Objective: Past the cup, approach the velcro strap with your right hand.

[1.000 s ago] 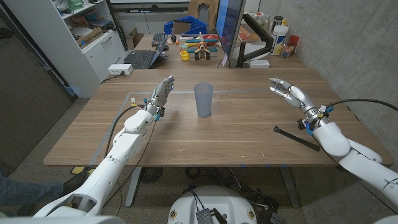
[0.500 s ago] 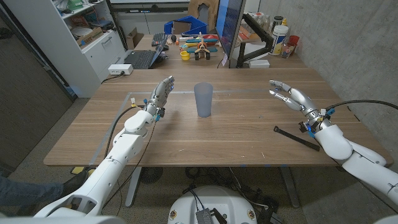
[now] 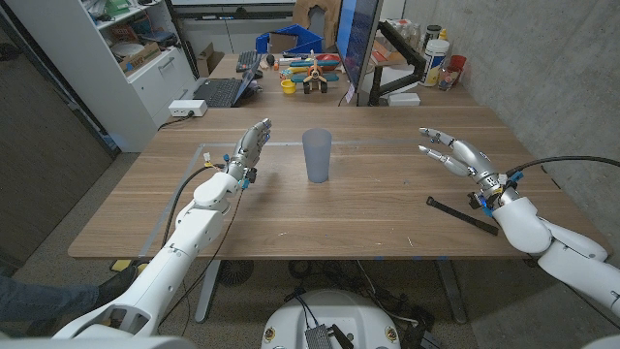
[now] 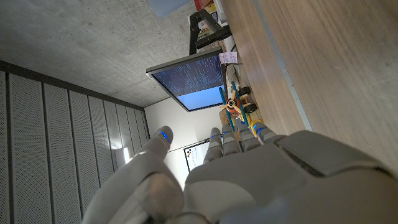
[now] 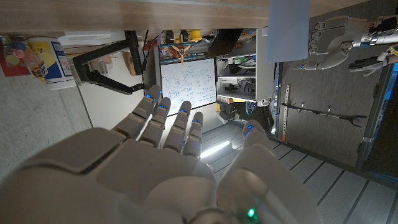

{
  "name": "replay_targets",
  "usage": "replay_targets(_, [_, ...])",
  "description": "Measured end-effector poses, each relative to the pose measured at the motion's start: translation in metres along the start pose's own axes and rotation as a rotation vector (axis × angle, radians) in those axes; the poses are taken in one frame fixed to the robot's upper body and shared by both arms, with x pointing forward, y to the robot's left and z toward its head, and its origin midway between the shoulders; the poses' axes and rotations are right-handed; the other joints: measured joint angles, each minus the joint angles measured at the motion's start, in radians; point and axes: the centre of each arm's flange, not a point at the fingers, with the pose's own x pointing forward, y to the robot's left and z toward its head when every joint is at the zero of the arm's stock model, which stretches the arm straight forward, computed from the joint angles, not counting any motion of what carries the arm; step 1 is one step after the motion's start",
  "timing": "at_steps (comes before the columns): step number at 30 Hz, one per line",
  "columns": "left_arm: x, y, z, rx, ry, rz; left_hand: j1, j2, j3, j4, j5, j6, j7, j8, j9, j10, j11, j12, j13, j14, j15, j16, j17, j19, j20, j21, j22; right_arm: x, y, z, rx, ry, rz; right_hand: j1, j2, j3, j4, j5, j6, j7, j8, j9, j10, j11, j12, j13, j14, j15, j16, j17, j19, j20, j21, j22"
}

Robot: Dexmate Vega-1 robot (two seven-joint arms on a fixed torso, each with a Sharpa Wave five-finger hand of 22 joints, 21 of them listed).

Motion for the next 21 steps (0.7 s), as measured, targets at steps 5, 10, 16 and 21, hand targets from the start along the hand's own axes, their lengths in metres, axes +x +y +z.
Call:
replay_targets(5, [0.001, 0.000, 0.001, 0.001, -0.001, 0.000, 0.000, 0.000, 0.000, 0.000, 0.000, 0.000, 0.000, 0.000, 0.000, 0.000, 0.000, 0.000, 0.000, 0.000, 0.000, 0.000, 0.000, 0.000, 0.000, 0.000, 0.000, -0.002, 0.000, 0.002, -0.033, -0.003, 0.002, -0.003, -0.003, 0.000, 0.000, 0.000, 0.002, -0.009, 0.000, 0.000, 0.001, -0.001, 0.000, 0.000, 0.000, 0.000, 0.000, 0.000, 0.000, 0.000, 0.000, 0.000])
replay_targets(10, [0.001, 0.000, 0.001, 0.002, 0.000, -0.006, -0.002, 0.002, 0.000, 0.000, 0.000, 0.000, 0.000, 0.000, 0.000, 0.000, 0.000, 0.000, 0.000, 0.000, 0.000, 0.000, 0.000, 0.000, 0.000, -0.004, 0.000, -0.006, 0.000, 0.005, -0.074, -0.012, 0.010, -0.007, -0.007, 0.000, 0.000, 0.007, 0.002, -0.009, 0.000, 0.000, 0.001, -0.001, 0.000, 0.000, 0.000, 0.000, -0.004, 0.000, 0.000, 0.000, -0.004, 0.000])
replay_targets(16, [0.001, 0.001, 0.001, 0.004, 0.002, -0.006, -0.004, 0.007, 0.000, 0.000, 0.000, 0.000, 0.000, 0.000, 0.000, 0.000, 0.000, 0.000, 0.000, 0.000, 0.000, 0.000, 0.000, 0.000, 0.000, -0.006, 0.000, -0.010, 0.001, 0.006, -0.113, -0.016, 0.016, -0.007, -0.007, 0.000, 0.000, 0.007, 0.002, -0.016, 0.000, 0.000, 0.007, -0.007, 0.000, 0.001, 0.000, 0.000, -0.004, 0.000, 0.005, 0.005, -0.009, 0.000])
replay_targets(21, [0.001, 0.001, 0.001, 0.004, 0.004, -0.007, 0.000, 0.011, 0.000, 0.000, 0.000, 0.000, 0.000, 0.000, 0.000, 0.000, 0.000, 0.000, 0.000, 0.000, 0.000, 0.000, 0.000, 0.000, 0.000, -0.008, 0.000, -0.013, 0.002, 0.007, -0.141, -0.018, 0.016, -0.007, -0.007, 0.000, 0.000, 0.013, 0.004, -0.022, 0.000, 0.000, 0.003, -0.011, 0.000, 0.005, 0.000, 0.000, -0.004, 0.000, 0.005, 0.005, -0.011, 0.000])
